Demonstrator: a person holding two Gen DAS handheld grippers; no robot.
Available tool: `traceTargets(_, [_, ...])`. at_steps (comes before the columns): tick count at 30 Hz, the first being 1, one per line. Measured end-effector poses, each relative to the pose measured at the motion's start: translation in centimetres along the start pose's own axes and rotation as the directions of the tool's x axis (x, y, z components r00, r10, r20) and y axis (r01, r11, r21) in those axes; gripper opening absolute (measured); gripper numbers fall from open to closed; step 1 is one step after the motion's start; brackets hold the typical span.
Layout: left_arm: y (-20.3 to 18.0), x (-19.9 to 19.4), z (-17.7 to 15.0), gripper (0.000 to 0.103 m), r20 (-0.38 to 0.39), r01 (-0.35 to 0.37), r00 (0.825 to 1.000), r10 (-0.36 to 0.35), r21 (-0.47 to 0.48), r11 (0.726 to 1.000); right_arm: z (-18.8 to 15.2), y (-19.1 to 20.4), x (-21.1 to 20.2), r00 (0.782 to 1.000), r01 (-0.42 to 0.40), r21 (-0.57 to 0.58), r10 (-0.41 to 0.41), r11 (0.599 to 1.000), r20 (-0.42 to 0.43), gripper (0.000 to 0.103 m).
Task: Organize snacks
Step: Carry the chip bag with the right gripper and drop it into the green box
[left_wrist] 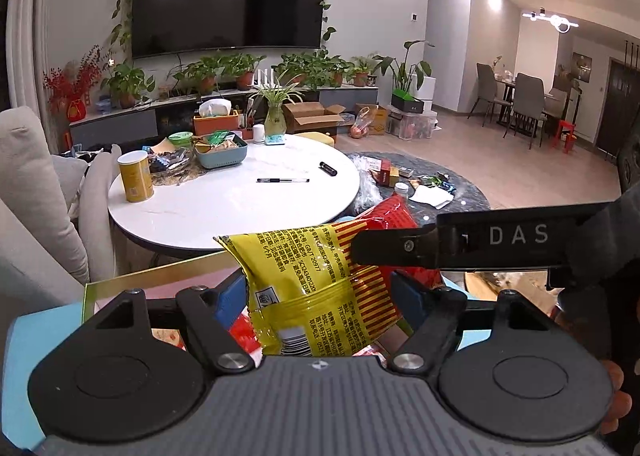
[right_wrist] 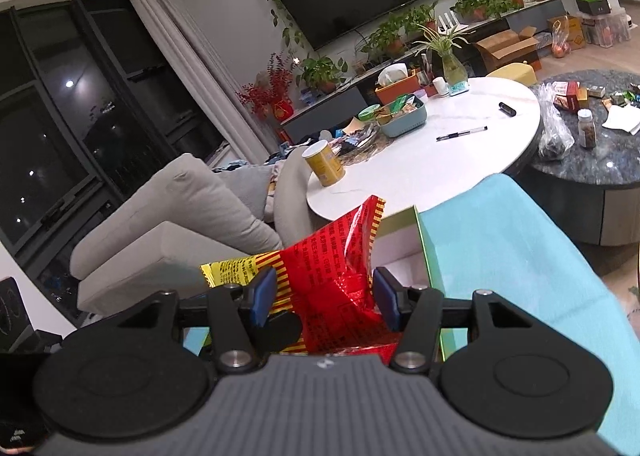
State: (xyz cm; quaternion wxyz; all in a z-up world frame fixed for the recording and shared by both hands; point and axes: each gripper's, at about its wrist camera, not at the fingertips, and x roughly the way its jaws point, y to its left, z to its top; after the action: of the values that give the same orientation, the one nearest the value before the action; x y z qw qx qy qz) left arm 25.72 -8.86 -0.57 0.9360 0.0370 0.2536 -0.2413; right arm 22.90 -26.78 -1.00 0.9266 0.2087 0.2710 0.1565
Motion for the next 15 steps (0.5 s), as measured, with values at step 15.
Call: traceTargets(15, [1.4,5.9,0.8,0.073,0.000,0.054,0.999,-0.055,-0.061,0.997,1.8,-1.3,3.4,0.993,0.115,-0.029,-0.114,0.993,0.018,0.057])
